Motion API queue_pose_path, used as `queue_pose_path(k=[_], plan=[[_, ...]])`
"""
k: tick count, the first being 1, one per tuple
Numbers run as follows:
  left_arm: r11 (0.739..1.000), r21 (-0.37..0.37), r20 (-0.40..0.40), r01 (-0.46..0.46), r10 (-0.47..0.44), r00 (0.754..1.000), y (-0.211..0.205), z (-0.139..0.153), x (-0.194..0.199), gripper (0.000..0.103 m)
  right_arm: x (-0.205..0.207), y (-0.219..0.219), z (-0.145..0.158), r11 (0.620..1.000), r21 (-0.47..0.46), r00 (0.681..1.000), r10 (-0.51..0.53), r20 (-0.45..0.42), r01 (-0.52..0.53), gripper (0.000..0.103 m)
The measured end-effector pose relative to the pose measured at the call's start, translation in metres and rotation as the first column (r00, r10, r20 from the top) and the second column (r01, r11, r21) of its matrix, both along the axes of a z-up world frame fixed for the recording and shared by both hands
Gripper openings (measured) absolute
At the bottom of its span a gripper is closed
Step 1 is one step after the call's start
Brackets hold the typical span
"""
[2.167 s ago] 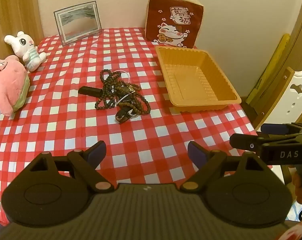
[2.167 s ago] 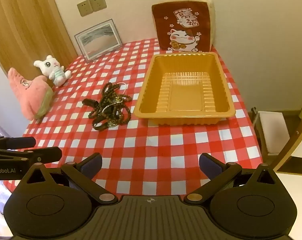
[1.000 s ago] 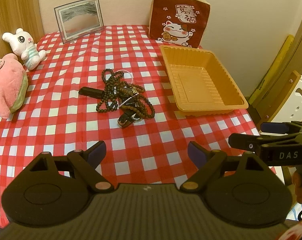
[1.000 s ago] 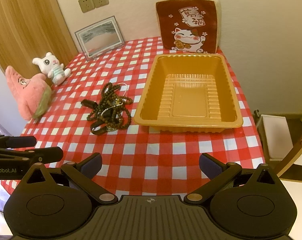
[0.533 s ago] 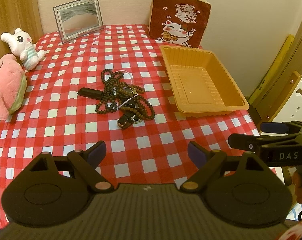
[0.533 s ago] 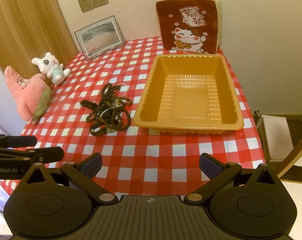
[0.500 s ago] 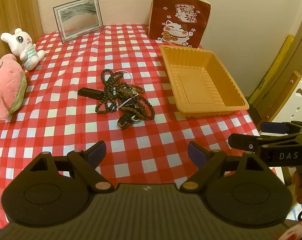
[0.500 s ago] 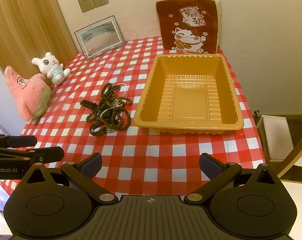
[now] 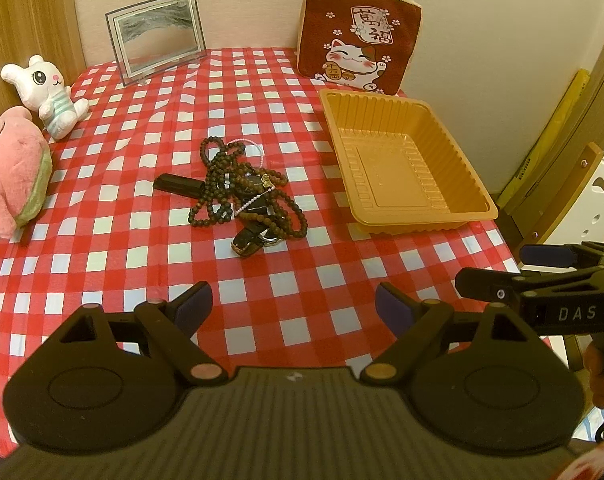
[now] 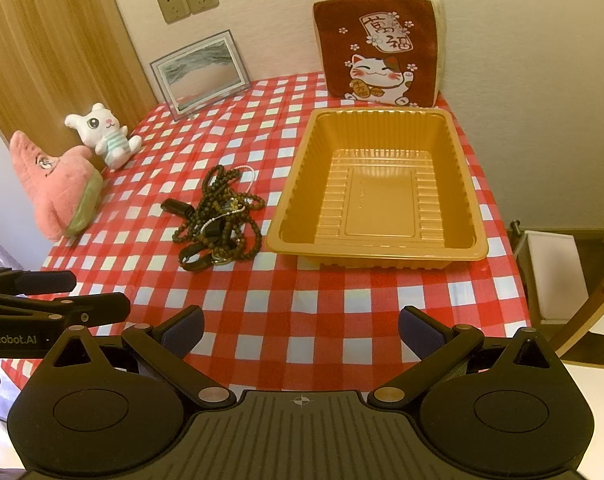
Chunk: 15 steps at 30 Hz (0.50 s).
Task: Organize jewelry
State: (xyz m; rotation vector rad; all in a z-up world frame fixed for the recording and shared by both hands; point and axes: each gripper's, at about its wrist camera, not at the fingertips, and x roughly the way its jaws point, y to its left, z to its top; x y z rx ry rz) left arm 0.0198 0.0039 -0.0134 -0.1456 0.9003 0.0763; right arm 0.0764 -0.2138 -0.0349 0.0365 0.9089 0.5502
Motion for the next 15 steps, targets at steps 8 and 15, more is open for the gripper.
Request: queue_pose_path(k=[8,15], plan=[[1.000,0.001,0.000,0.000,0.000,1.000,0.0002,-0.0017,0.0019,0.088,-0.0004,-0.0023,0.0010,1.000,-0.001,1.000,0.000,0.000,0.000,0.103],[1.000,0.004,0.001,-0.007,0.007,1.000,0.0001,-0.0042,0.0044,0.088,-0.0007,-0.0044,0.0016,1.000,0.000,1.000,0.000,-0.001,0.000,0.103]])
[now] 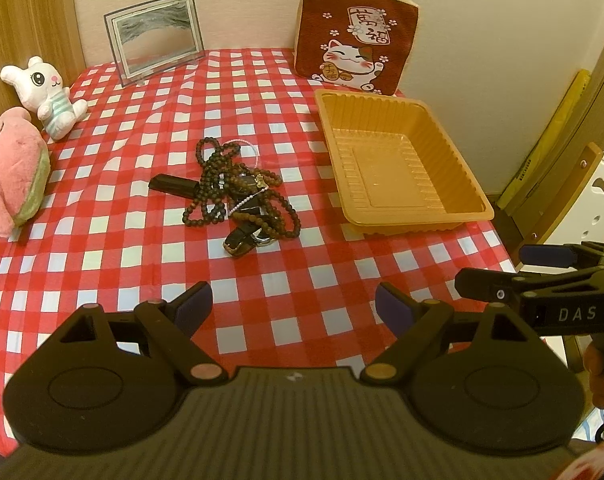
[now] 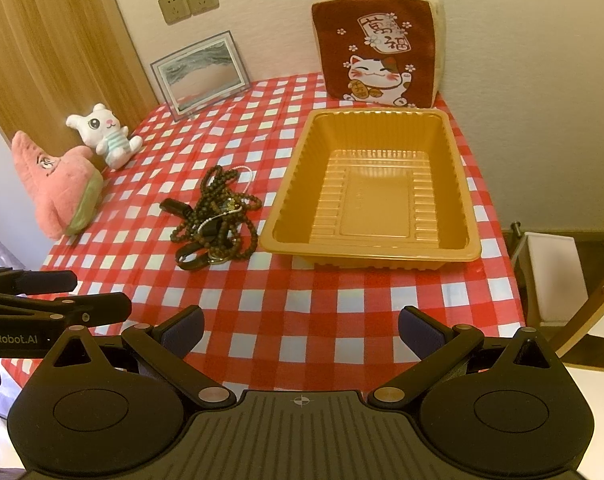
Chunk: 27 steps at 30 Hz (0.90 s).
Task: Organize jewelry
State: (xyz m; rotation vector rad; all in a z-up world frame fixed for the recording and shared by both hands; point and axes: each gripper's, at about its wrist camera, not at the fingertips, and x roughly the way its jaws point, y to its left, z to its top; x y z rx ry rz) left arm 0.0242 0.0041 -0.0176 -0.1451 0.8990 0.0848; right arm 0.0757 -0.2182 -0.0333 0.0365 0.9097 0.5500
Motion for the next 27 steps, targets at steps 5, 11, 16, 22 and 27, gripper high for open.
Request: queue_pose_path(k=[5,11,16,22,27], plan=[[1.000,0.000,-0.002,-0.001,0.001,1.000,-0.001,-0.001,0.001,0.088,-0.001,-0.004,0.001,1.000,0.000,1.000,0.001,0.000,-0.001,0.103],[1.000,0.000,-0.006,-0.003,0.003,1.000,-0.002,-0.002,0.003,0.088,0.002,0.005,-0.007,1.000,0.003,1.000,0.008,-0.004,-0.008,0.103],[1.000,0.006,-0.011,-0.008,0.008,1.000,-0.014,-0.004,0.004,0.088,0.004,-0.001,-0.008,1.000,0.009,1.000,0.016,-0.010,-0.016,0.103],[1.000,0.006,-0.019,-0.027,0.027,0.999,-0.020,-0.002,0.002,0.088,0.010,-0.015,-0.009,1.000,0.025,1.000,0.012,-0.020,-0.011,0.103],[0.998,0.005,-0.018,-0.066,0.066,0.998,-0.016,-0.005,0.011,0.088,0.020,-0.036,-0.014,0.997,0.050,0.998,-0.056,0.040,0.054,0.103]])
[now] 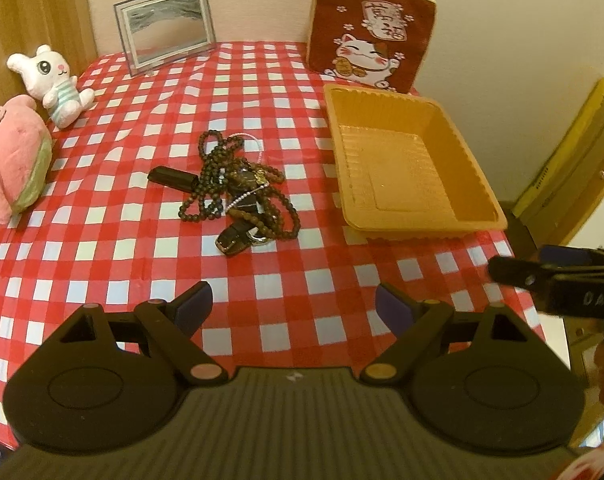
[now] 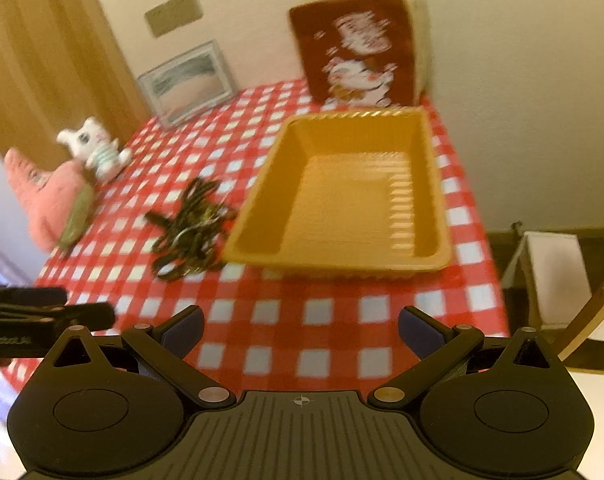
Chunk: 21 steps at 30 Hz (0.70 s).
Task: Organize jewelry
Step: 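Grip the orange tray rim with the right tool while the left tool approaches the jewelry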
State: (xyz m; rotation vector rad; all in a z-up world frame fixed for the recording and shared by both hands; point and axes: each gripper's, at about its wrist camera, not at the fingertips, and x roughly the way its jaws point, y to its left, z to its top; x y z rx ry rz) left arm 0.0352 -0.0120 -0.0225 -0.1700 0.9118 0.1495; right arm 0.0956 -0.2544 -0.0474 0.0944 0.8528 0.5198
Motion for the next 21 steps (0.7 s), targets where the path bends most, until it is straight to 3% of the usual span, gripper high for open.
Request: queue_pose_path(k=[4,9,21], plan=[[0.999,-0.003,0.006,-0.041,0.041,0.999,0.003,-0.005,0.008,0.088,0.014,-0.022,-0.010,0.997,0.036,0.996,-0.074,0.057,0.072,0.102],[0.996,0.005,0.020,-0.091,0.091,0.996,0.008,-0.011,0.012,0.087,0.035,-0.046,-0.025,0.988,0.065,0.986,-0.144,0.086,0.139,0.094],[0.980,0.053,0.053,-0.190,0.187,0.981,0.006,-0.024,0.019,0.083,0.065,-0.050,-0.066,0.982,0.073,0.972,-0.182,0.146,0.173,0.084]])
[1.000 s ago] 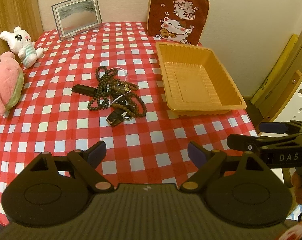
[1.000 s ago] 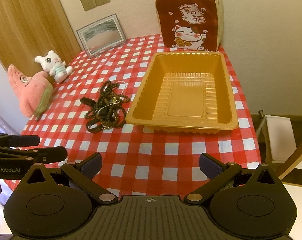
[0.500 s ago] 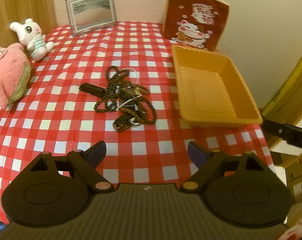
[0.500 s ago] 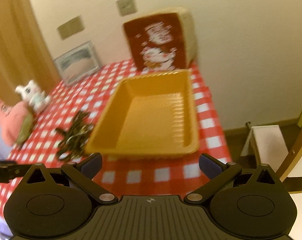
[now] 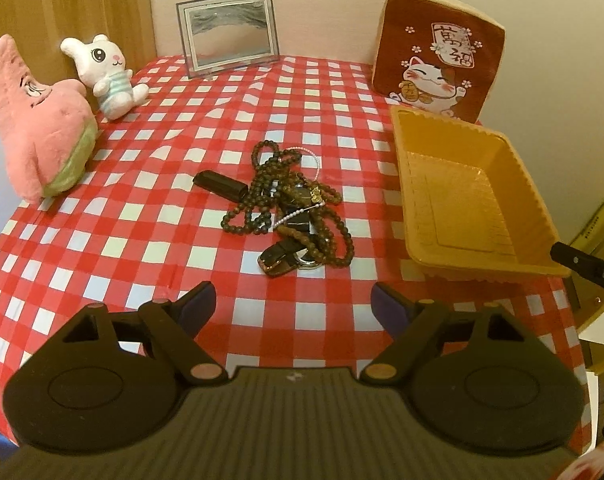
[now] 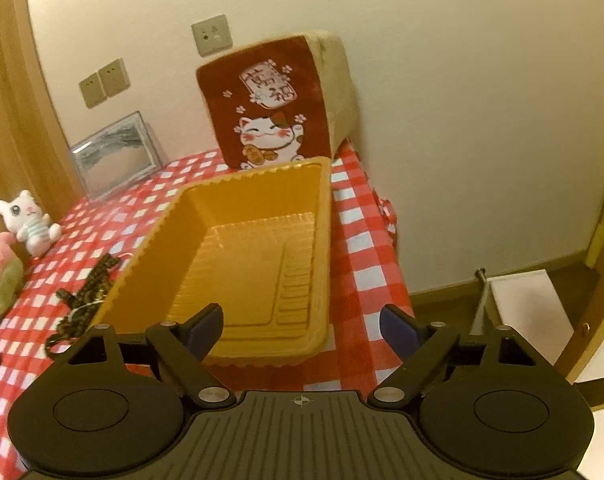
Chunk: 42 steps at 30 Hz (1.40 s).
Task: Organize jewelry
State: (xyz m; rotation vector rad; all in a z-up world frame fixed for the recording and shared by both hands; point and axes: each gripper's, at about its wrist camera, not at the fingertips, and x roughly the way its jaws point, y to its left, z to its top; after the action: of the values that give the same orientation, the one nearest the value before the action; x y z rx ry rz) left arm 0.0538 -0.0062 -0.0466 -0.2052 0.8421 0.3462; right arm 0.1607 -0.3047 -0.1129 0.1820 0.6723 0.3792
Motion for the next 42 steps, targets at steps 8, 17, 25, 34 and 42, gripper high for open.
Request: queue_pose_path(k=[8,17,25,34,42], plan=[[0.999,0.015,-0.006,0.050,-0.050,0.999,0.007,-0.009,0.013,0.083,0.008,0.009,-0.021,0.998,0.003,0.998,-0.060,0.004,0.060,0.072],[0.991,0.012,-0.003,0.130,-0.130,0.992,0.020,-0.012,0.035,0.083,0.017,0.022,-0.035,0.988,0.005,0.988,-0.153,0.024,0.153,0.049],[0.987,0.004,-0.016,0.162,-0.162,0.987,0.030,-0.019,0.042,0.080,0.026,0.033,-0.045,0.980,0.022,0.980,-0.196,0.029,0.196,0.033],[0.983,0.005,-0.030,0.184,-0.184,0.982,0.037,-0.028,0.043,0.076,0.031,0.038,-0.046,0.978,0.010,0.978,-0.207,0.040,0.207,0.008],[0.972,0.029,-0.049,0.234,-0.233,0.971,0.041,-0.040,0.044,0.067,0.021,0.036,-0.031,0.985,-0.017,0.984,-0.168,0.051,0.169,0.003]])
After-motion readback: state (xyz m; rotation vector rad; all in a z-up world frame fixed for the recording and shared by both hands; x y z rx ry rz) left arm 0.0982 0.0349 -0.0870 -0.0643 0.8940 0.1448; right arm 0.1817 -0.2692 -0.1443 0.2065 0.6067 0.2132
